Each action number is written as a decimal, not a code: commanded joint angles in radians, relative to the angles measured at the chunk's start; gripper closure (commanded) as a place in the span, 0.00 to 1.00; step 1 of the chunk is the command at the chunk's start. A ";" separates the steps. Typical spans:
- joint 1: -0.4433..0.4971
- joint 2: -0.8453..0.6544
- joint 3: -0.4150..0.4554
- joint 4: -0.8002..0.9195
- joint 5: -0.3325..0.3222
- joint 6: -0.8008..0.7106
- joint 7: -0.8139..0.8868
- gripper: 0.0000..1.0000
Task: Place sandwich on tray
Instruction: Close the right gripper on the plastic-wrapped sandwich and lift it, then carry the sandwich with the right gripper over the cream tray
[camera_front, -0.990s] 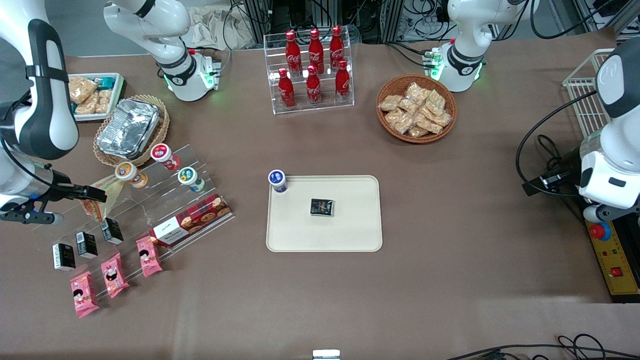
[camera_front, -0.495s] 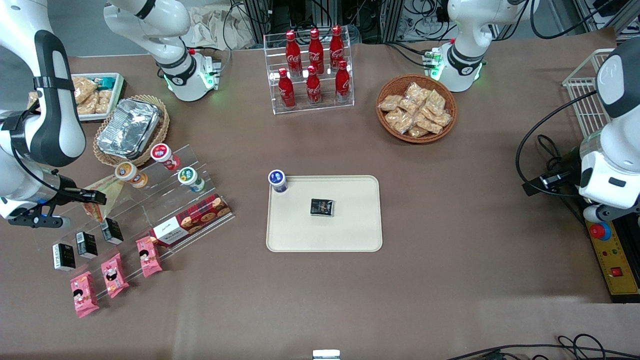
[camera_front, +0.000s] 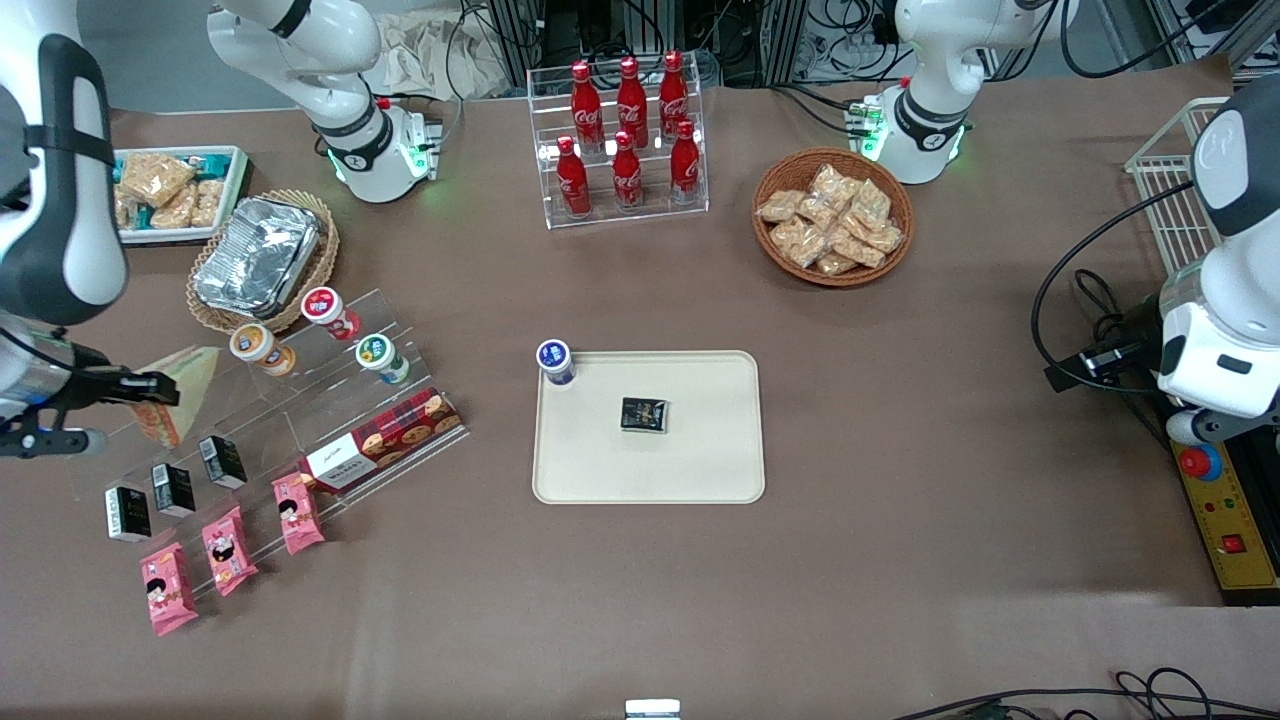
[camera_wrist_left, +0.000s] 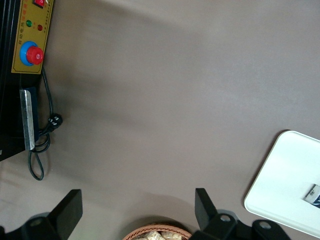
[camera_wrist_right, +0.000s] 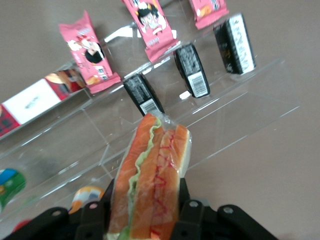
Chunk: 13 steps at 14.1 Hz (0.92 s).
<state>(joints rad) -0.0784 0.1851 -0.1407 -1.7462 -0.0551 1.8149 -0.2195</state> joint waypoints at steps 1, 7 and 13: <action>0.015 0.047 0.028 0.176 -0.008 -0.147 -0.050 0.50; 0.077 0.053 0.306 0.281 0.008 -0.175 -0.055 0.50; 0.126 0.174 0.599 0.280 -0.005 -0.034 -0.104 0.49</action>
<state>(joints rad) 0.0273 0.2973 0.4046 -1.5095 -0.0507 1.7654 -0.2939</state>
